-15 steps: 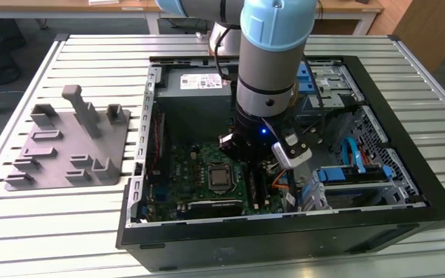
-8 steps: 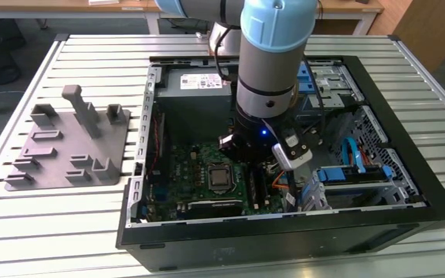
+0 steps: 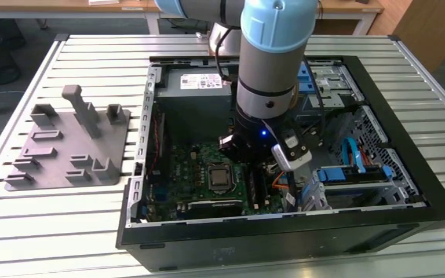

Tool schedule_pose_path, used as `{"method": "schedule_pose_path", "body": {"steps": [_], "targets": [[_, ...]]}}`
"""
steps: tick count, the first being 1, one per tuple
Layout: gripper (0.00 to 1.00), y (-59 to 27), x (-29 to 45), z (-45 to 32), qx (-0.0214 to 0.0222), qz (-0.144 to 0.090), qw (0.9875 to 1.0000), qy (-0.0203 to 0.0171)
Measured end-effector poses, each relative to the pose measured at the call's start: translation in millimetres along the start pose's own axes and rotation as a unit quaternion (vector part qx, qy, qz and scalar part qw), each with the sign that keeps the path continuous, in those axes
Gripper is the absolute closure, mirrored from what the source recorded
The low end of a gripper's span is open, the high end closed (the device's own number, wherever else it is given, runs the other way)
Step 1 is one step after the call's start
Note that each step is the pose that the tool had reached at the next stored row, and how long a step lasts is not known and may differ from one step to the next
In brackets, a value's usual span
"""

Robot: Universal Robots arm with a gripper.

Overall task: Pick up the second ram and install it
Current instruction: 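Insert the second ram into the second slot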

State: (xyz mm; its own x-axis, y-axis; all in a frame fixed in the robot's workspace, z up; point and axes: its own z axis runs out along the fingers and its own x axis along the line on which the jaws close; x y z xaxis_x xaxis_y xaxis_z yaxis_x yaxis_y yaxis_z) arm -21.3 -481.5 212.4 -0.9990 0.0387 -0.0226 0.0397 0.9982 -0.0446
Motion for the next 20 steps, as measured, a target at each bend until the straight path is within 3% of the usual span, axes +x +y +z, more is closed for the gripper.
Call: {"method": "schedule_pose_path", "body": {"steps": [12, 20], "targets": [[0.86, 1.0, -0.3, 2.6, 0.0051, 0.001, 1.0000, -0.0001], [0.86, 4.4, -0.2, 3.5, 0.0050, 0.001, 1.0000, -0.0002]]}}
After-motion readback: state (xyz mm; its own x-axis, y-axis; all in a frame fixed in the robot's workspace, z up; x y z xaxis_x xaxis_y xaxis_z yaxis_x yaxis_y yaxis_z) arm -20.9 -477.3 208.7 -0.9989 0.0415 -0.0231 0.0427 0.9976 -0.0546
